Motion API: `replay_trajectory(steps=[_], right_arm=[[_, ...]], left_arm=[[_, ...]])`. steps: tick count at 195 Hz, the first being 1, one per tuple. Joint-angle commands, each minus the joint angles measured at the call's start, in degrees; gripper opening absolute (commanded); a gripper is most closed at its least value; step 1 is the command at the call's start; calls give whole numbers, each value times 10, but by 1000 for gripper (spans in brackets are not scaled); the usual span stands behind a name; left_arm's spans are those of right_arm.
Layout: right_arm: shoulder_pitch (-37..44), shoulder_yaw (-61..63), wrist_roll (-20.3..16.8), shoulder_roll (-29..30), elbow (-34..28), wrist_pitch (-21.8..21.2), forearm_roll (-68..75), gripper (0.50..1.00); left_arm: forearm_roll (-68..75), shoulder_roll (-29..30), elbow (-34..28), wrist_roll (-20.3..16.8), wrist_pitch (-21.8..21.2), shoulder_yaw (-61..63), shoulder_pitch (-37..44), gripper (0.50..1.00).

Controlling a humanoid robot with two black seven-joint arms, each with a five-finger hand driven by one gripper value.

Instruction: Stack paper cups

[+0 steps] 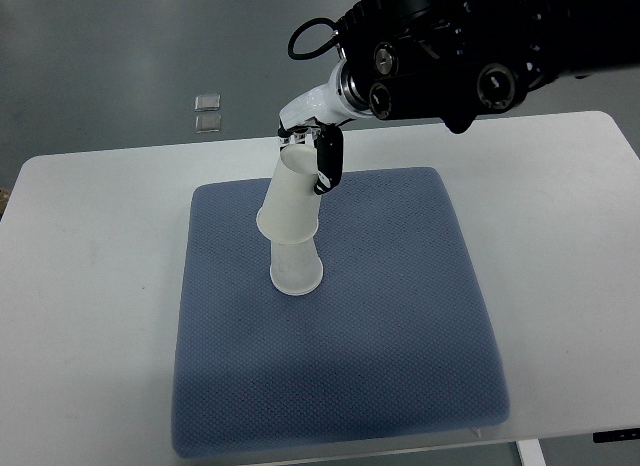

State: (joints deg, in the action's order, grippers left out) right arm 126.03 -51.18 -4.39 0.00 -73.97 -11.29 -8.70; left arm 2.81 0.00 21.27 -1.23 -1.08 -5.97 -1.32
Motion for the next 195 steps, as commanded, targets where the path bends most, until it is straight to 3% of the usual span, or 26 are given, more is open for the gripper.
replay_trajectory(steps=[1,157,195], right_arm=[[-6,-1,0,0,1,6,0,711],[-27,-7,0,0,1,24,0,719],[-27,-6,-1,0,1,24,1,750]], left_arm=[[0,0,0,0,0,0,0,1000],[0,0,-2,0,0,0,0,1000],[0,0,-2,0,0,0,0,1000]])
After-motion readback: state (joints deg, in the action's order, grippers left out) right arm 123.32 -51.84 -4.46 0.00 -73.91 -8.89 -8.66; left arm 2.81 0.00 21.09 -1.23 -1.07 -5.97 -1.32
